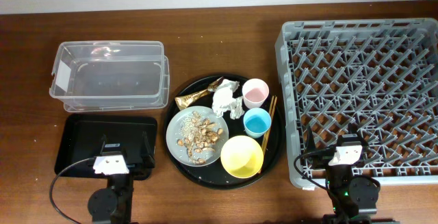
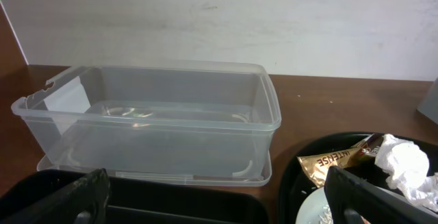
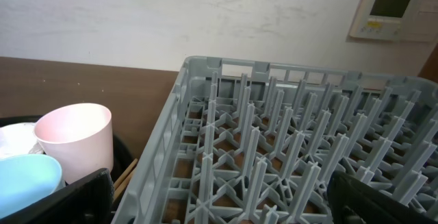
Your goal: Sort waste into correct bins and load items into the dishwasher rack
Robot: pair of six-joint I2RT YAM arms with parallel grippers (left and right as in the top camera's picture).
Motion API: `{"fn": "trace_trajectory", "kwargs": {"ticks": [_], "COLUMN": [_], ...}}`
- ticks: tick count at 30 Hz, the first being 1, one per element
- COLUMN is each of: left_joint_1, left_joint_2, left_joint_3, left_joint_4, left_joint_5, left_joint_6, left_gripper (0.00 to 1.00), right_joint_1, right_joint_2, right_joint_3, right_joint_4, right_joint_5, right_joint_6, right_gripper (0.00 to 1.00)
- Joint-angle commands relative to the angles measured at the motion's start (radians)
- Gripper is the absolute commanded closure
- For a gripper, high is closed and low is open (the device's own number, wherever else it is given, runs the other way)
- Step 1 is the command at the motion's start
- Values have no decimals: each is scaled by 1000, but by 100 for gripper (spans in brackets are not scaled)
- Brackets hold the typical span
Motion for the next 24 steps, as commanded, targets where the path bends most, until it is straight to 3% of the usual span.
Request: {"fn": "trace_trajectory", "kwargs": {"ticks": [1, 4, 11, 14, 18, 21, 24], "left_joint_1": [-5, -5, -5, -5, -5, -5, -5], "left_joint_2": [-6, -6, -6, -6, -3, 31, 139], "left_joint_3": [-5, -5, -5, 10, 144, 319, 519], "left_joint_4": [-2, 2, 70, 187, 145, -69, -251], "left_joint_5": [7, 58, 608, 774, 768, 705, 649], "left_joint_6": [15, 10, -11, -43, -74, -73, 17], "left_gripper": [1, 1, 1, 1, 1, 1, 1], "right_joint_1": [6, 6, 6, 6, 6, 6, 6], "right_joint_2": [-5, -5, -5, -5, -5, -5, -5], "right_joint_3": [-5, -5, -5, -5, -5, -5, -5], "right_joint_4": [-4, -5, -4, -4, -5, -5, -4], "right_joint_5": [8, 8, 8, 8, 8, 8, 8], "right_joint_6": [4, 4, 4, 4, 4, 4, 4], "right_gripper": [2, 2, 2, 2, 2, 2, 2]}}
